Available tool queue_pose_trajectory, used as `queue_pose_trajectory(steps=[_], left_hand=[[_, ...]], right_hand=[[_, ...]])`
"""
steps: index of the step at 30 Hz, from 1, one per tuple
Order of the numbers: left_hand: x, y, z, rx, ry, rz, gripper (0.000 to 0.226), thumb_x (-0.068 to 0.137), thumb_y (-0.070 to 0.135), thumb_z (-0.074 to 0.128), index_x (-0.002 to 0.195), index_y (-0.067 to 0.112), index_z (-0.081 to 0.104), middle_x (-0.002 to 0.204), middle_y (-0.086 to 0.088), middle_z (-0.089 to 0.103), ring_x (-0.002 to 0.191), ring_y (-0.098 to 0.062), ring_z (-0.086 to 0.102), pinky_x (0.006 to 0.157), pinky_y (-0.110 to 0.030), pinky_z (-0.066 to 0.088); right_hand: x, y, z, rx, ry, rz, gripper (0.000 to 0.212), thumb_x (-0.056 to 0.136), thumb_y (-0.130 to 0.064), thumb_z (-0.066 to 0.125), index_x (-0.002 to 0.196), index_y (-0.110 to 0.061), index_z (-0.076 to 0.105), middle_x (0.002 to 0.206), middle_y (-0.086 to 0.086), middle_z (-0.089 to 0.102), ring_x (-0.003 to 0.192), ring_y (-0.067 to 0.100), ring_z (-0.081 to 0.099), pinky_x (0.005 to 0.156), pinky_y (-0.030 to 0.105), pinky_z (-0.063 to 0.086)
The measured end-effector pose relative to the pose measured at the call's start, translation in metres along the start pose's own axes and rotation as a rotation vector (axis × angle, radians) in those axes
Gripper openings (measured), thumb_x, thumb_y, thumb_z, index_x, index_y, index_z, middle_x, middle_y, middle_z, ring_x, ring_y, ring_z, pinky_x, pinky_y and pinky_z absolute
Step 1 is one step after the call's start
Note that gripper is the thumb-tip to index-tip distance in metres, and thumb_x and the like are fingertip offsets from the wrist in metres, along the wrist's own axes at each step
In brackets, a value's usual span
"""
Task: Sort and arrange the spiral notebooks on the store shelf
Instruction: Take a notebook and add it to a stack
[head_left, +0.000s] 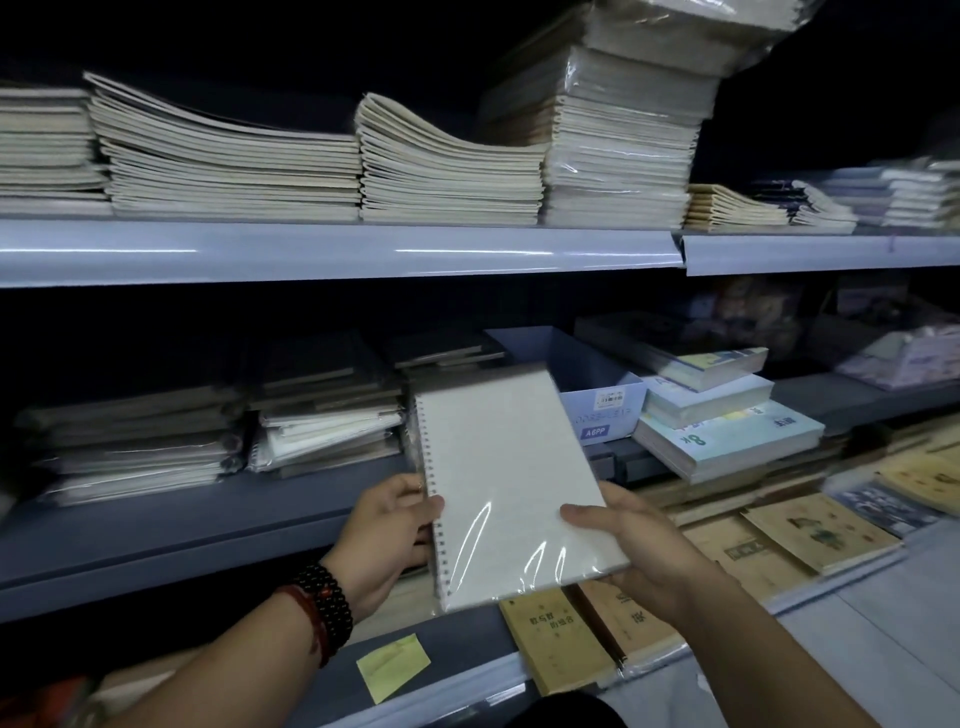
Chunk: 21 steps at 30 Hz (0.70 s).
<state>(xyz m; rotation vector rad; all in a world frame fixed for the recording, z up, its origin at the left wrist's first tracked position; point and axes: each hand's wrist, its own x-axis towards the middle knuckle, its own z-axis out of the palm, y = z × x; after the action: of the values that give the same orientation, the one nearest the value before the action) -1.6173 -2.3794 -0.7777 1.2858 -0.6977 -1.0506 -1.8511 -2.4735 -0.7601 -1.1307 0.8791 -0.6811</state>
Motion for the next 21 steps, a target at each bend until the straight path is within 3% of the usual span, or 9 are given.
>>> queue_pose_trajectory(steps=[6, 10, 12, 14, 18, 19, 21], left_hand=[[-0.009, 0.014, -0.007, -0.031, 0.004, 0.094, 0.019, 0.101, 0.003, 0.055, 0.117, 0.006, 0.065, 0.11, -0.015, 0.075, 0.084, -0.024, 0.073, 0.074, -0.04, 0.061], [-0.022, 0.025, -0.021, -0.053, -0.087, 0.053, 0.027, 0.098, 0.014, 0.061, 0.124, 0.017, 0.065, 0.115, -0.01, 0.075, 0.094, -0.026, 0.072, 0.08, -0.043, 0.059], [-0.033, 0.026, -0.033, 0.008, -0.178, -0.046, 0.031, 0.093, 0.021, 0.068, 0.124, 0.019, 0.065, 0.117, -0.013, 0.074, 0.1, -0.032, 0.071, 0.082, -0.045, 0.059], [-0.044, 0.026, -0.045, 0.028, -0.226, -0.12, 0.033, 0.091, 0.02, 0.071, 0.121, 0.01, 0.062, 0.115, -0.018, 0.073, 0.098, -0.038, 0.072, 0.069, -0.039, 0.063], [-0.059, 0.035, -0.073, 0.007, -0.095, 0.003, 0.013, 0.091, 0.009, 0.069, 0.098, 0.002, 0.06, 0.095, -0.021, 0.072, 0.071, -0.032, 0.07, 0.053, -0.025, 0.055], [-0.061, 0.04, -0.081, 0.017, -0.06, 0.042, 0.012, 0.091, 0.008, 0.068, 0.099, 0.002, 0.061, 0.096, -0.023, 0.071, 0.068, -0.03, 0.069, 0.053, -0.025, 0.054], [-0.066, 0.05, -0.104, 0.023, 0.009, 0.092, 0.016, 0.092, 0.01, 0.068, 0.104, 0.001, 0.064, 0.102, -0.022, 0.07, 0.067, -0.028, 0.067, 0.054, -0.025, 0.053]], right_hand=[[-0.008, 0.0, 0.017, 0.042, 0.018, -0.074, 0.033, 0.089, -0.006, 0.068, 0.121, -0.014, 0.065, 0.111, 0.01, 0.075, 0.104, 0.032, 0.071, 0.082, 0.044, 0.058], [-0.015, -0.003, 0.032, 0.101, 0.003, -0.149, 0.032, 0.091, -0.006, 0.065, 0.122, -0.012, 0.066, 0.113, 0.01, 0.075, 0.103, 0.031, 0.071, 0.07, 0.037, 0.057], [-0.016, -0.006, 0.039, 0.127, -0.005, -0.178, 0.03, 0.092, -0.006, 0.064, 0.121, -0.013, 0.067, 0.113, 0.01, 0.075, 0.102, 0.03, 0.072, 0.074, 0.037, 0.057], [-0.015, -0.009, 0.049, 0.138, -0.023, -0.198, 0.029, 0.092, -0.006, 0.064, 0.12, -0.013, 0.066, 0.114, 0.01, 0.074, 0.104, 0.03, 0.071, 0.081, 0.039, 0.058], [-0.006, -0.014, 0.084, 0.124, -0.097, -0.211, 0.027, 0.094, -0.009, 0.063, 0.12, -0.017, 0.067, 0.114, 0.007, 0.074, 0.104, 0.028, 0.071, 0.092, 0.047, 0.056], [-0.004, -0.016, 0.095, 0.101, -0.126, -0.202, 0.027, 0.095, -0.012, 0.063, 0.12, -0.021, 0.066, 0.114, 0.006, 0.074, 0.102, 0.028, 0.072, 0.088, 0.048, 0.058], [-0.002, -0.022, 0.119, -0.013, -0.226, -0.147, 0.027, 0.096, -0.021, 0.064, 0.122, -0.03, 0.064, 0.112, 0.006, 0.073, 0.084, 0.028, 0.072, 0.064, 0.041, 0.058]])
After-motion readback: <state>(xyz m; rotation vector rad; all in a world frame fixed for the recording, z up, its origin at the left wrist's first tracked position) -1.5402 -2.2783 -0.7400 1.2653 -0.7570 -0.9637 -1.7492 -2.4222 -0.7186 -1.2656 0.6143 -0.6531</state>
